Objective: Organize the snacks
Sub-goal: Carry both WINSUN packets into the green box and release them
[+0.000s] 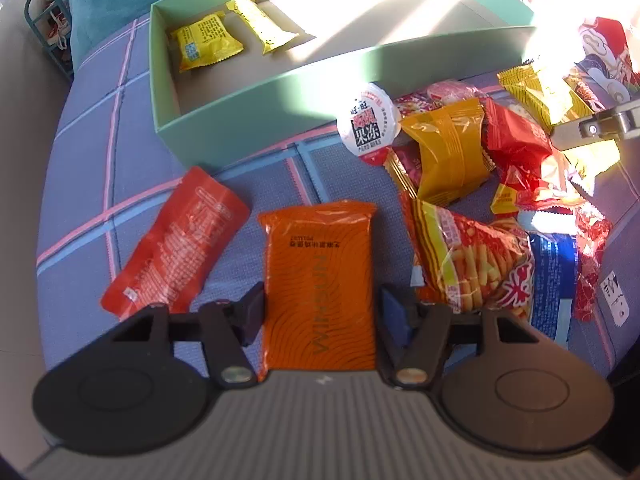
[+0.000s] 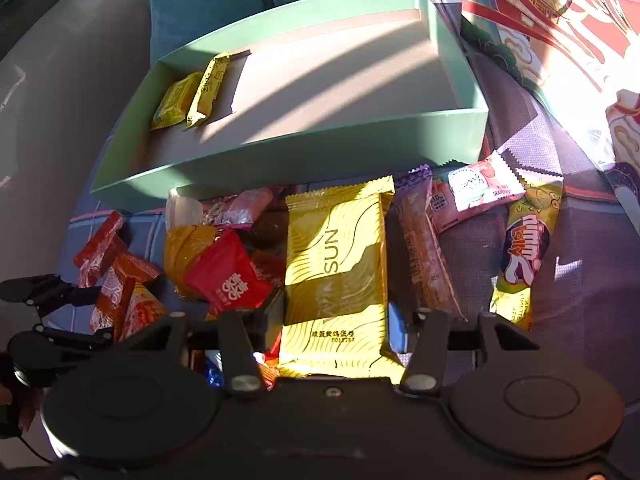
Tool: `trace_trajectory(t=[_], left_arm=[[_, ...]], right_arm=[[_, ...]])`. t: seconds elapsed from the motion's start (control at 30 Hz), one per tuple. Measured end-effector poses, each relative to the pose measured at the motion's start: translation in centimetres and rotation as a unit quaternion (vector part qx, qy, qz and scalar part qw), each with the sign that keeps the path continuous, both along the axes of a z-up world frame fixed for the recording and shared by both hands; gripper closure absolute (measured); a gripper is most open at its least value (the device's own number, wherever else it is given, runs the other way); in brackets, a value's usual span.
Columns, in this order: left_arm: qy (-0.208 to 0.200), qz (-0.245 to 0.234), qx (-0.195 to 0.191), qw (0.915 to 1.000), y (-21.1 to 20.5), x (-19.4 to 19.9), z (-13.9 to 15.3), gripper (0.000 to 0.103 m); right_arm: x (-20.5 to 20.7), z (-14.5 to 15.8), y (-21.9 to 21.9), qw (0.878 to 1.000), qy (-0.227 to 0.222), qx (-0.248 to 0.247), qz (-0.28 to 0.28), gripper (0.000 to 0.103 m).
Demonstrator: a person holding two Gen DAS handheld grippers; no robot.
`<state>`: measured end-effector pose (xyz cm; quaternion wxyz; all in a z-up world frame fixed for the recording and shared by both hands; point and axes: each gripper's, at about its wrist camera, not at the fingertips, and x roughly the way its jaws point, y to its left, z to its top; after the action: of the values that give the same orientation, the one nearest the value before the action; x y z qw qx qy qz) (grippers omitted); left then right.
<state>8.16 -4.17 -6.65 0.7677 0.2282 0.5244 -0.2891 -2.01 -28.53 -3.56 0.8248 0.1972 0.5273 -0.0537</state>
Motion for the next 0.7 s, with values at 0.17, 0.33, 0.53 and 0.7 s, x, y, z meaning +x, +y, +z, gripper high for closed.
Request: trace_trajectory(t=[0.17,0.33,0.53,0.7], left_arm=[[-0.017,0.035,0.008,0.9992,0.2,-0.6,0.4,0.053],[-0.015,0.067,-0.025,0.9973,2.4,-1.3,2.6,0.053],[-0.033,0.087,-0.059,0.9939,3.1,-0.6,5.7,0.052],[-0.059,0.091,-0.082,0.9907,1.8,0.8,8.1,0.052]], right_arm=[[0.3,0.1,0.9,0.999,-0.022,-0.045,0.012,0.054],[-1.0,0.7,0.7,0.999,-0.044,-0.013,0.007,0.054],[-2.6,3.2,-0.4,0.996,-0.084,0.020,-0.010,0.054],[-2.5,5.0,-1.2,0.994,-0.105,0.015,-0.016,0.054]])
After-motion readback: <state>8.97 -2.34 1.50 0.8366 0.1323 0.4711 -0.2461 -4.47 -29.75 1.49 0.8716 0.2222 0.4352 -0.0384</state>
